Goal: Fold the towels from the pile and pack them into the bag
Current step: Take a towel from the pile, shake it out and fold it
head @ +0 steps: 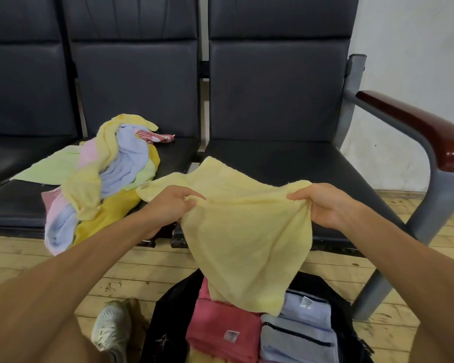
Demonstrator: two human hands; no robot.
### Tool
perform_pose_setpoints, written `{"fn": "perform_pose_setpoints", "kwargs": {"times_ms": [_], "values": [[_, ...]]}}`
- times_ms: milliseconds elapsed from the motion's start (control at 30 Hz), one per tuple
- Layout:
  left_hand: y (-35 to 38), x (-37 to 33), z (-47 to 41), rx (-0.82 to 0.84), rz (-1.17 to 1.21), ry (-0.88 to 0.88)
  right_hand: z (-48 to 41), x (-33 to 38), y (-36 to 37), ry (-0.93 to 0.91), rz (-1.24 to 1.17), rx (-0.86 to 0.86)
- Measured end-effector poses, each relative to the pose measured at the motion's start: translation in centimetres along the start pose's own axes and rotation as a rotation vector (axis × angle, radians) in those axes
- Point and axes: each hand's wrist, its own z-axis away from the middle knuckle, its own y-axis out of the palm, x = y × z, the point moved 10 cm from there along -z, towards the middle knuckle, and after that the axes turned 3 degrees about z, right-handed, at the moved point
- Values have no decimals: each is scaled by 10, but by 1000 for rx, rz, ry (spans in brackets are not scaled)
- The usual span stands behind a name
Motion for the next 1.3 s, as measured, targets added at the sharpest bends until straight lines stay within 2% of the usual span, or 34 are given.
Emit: {"fn": "perform_pose_setpoints", "kwargs": {"times_ms": [233,367,467,533,667,800,867,933,1033,1133,1200,1300], "values": [[-26,10,-3,-102,54,-47,8,3,-28,-9,139,-70],[-35,-4,4,-131,157,-14,22,2,-46,-14,376,-164],[-37,-22,14,-121,287,19,37,2,-47,-2,421,-129],[-38,-39,21,-132,390,62,44,13,-45,-60,408,-99],[-38,-68,34,-123,626,111,63,43,-48,-210,215,-133],[-37,-72,48,-115,871,161,88,51,-45,-305,-223,-36],[-34,-63,55,-101,907,169,100,51,-46,-335,-365,8],[-31,-47,58,-100,899,137,106,53,-54,-379,-400,2],[-33,-38,57,-74,882,133,108,53,-67,-415,-270,-94],[-33,-36,55,-35,768,142,114,56,-82,-498,187,-332],[-37,-29,55,-93,541,153,120,62,-85,-561,470,-455],[-47,-31,58,-243,167,209,121,60,-90,-553,579,-497]]}}
